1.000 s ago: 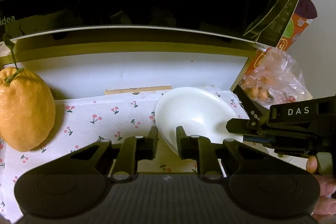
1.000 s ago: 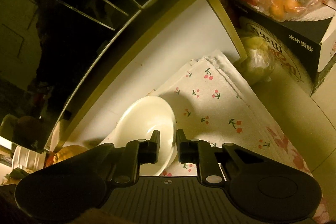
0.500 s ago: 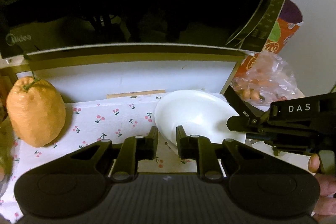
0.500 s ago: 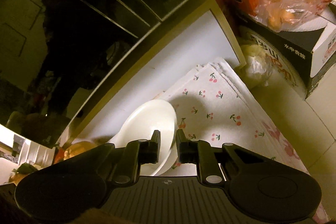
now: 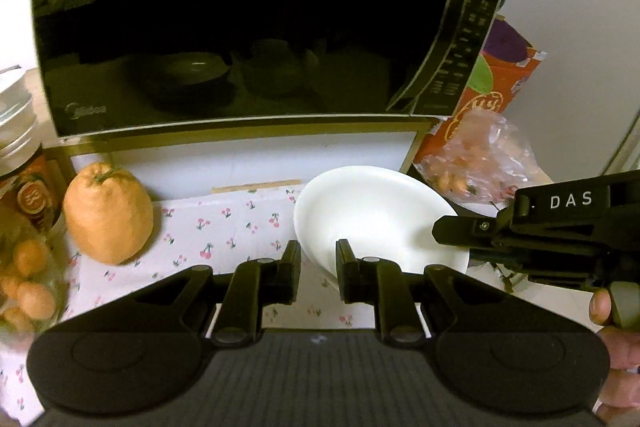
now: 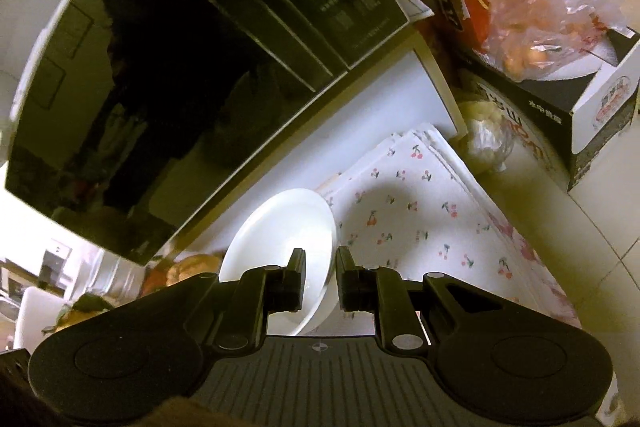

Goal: Organize plates and bowls
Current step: 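Lift the cream bowl with both grippers and carry it to the plate stack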

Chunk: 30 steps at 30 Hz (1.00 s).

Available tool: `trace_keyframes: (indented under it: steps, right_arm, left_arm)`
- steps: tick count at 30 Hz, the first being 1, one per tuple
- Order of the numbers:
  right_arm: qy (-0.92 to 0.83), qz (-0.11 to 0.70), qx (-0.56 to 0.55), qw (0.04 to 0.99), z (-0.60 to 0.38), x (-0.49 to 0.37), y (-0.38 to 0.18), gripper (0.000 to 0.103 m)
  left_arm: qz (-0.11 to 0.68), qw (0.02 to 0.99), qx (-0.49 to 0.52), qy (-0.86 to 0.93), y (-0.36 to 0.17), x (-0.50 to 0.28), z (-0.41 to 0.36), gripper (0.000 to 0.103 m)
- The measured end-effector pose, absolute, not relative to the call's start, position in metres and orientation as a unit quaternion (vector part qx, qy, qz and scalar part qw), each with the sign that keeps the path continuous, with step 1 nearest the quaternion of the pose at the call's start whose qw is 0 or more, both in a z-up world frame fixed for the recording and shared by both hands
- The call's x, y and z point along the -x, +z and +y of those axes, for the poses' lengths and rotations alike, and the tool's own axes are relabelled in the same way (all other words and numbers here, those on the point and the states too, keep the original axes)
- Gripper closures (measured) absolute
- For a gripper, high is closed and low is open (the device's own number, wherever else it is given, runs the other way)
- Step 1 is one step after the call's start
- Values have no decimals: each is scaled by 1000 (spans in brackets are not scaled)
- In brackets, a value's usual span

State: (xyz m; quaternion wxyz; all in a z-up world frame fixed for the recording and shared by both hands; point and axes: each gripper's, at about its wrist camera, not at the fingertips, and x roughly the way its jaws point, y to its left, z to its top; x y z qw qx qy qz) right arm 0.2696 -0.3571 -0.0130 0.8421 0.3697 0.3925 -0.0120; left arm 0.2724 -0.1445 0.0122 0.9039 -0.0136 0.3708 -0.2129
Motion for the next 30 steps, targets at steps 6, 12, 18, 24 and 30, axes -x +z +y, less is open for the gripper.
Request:
trace_keyframes:
  steps: [6,12,18,24,30]
  right_arm:
    - [-6,389,-379,840,-351,-238,-2,87]
    - [-5,386,-378,841,-345,-209,7,86]
    - [-6,388,-377,841,-344,-184,12,86]
    - [-12,390,-386,836,-345,-161,8,86]
    - [-24,393,-371,841,-345,-140,6,86]
  left_arm:
    - [377,902,13,-209,19,-242,-136,87]
    - [383,900,15,-209,23,-213,-130,87]
    - [390,895,17,-216,24,-188,-126,87]
    - [395,891,29,-222,22,-168,-122,87]
    - [410,881,54,-231,12,-148,-121,87]
